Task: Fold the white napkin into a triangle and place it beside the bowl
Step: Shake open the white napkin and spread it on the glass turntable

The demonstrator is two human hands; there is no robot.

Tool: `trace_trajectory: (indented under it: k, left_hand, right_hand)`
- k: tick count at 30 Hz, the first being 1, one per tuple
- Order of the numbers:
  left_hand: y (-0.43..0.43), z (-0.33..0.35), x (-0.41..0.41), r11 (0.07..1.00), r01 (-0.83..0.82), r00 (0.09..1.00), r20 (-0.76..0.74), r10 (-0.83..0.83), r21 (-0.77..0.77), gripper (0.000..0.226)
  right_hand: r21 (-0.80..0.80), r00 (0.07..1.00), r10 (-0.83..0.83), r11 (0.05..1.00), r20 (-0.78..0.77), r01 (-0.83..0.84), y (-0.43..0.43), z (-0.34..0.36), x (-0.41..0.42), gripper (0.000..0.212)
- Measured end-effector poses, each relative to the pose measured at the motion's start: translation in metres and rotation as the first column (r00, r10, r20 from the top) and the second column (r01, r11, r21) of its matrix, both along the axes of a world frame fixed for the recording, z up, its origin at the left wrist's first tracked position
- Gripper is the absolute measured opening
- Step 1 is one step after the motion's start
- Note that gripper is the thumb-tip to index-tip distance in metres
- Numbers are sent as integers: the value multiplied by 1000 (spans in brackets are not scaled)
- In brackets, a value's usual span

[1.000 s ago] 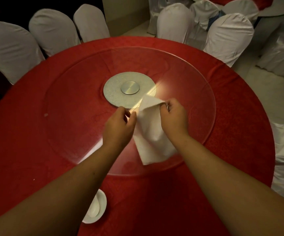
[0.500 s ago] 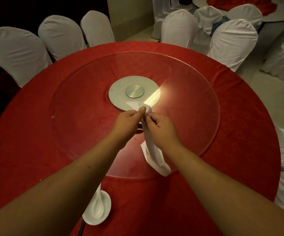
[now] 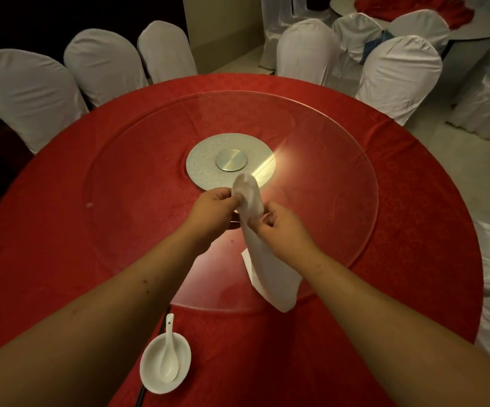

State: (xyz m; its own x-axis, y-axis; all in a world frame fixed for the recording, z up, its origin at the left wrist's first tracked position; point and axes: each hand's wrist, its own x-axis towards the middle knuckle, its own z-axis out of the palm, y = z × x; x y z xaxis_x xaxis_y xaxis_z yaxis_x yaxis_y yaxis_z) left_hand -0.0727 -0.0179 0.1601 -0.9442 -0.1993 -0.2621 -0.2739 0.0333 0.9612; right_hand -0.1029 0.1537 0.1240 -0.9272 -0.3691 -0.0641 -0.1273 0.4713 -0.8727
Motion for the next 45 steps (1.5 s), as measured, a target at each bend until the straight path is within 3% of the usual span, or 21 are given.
trace_trajectory:
  k: [3,5,8,11,13,14,16,18,20,22,24,26,29,33,36,39,40,42,45]
  left_hand:
    - [-8,-1,-2,997,-28,1000,-6,27,-68,22]
    - [-20,-3,-4,974,-81,997,-12,80,-211,23]
    - [-46,-4,-6,853,-119,991,-11,132,-508,24]
    - [-60,-3,-7,723,-154,976,11,218,-673,23]
    - [-57,4,-7,662,-208,967,-52,248,-720,20]
    - [-51,8,-7,690,-220,973,-99,211,-689,21]
    - [-34,22,-6,804,-105,988,-155,16,-585,47]
    - [-13,36,-6,839,106,972,-122,-200,-534,75]
    - [-1,43,-11,708,235,935,-45,-353,-666,66]
    - [6,46,-16,480,232,922,34,-385,-846,35]
    - [6,46,-18,358,235,923,92,-374,-904,15]
    - [3,40,-18,342,228,933,105,-343,-912,16]
    - [-8,35,-20,434,151,964,35,-265,-888,28]
    - [-25,34,-21,511,193,959,51,-278,-838,35]
    - [-38,33,-20,504,197,965,75,-252,-841,38]
    - [-56,34,-17,382,236,956,144,-254,-894,36]
    - [-64,35,-16,306,253,949,173,-266,-918,31]
    - [-78,35,-15,138,299,927,253,-278,-944,23]
    - [-97,31,-15,7,414,884,400,-243,-910,25]
  right_hand:
    - [150,1000,6,989,18,-8,7,-8,-2,16]
    - [176,993,-115,977,-21,117,18,-6,-9,13]
    - [106,926,-360,923,-111,371,36,9,-24,12]
    - [-45,859,-472,880,-199,473,38,30,-32,13]
    - [-91,879,-404,915,-252,394,31,42,-31,10]
    - [-87,899,-340,940,-278,329,26,47,-30,8]
    - [-25,921,-197,979,-336,201,15,53,-28,6]
    - [87,923,-42,993,-382,82,3,57,-24,5]
    - [192,899,87,981,-430,-3,-4,57,-20,9]
    - [240,866,151,970,-477,-37,-6,55,-17,14]
    - [273,848,180,961,-499,-44,-4,52,-16,13]
    - [316,869,187,948,-459,-37,0,49,-19,18]
    - [456,931,216,888,-293,-62,12,35,-24,21]
    - [627,959,277,757,-54,-184,32,4,-24,13]
    - [657,975,218,743,-50,-133,46,-12,-23,10]
    - [672,986,157,735,-47,-85,59,-17,-30,9]
    - [685,987,156,724,-44,-84,64,-15,-34,2]
    - [720,985,173,686,-24,-102,74,-7,-42,11]
    - [804,963,267,562,45,-193,83,13,-59,18]
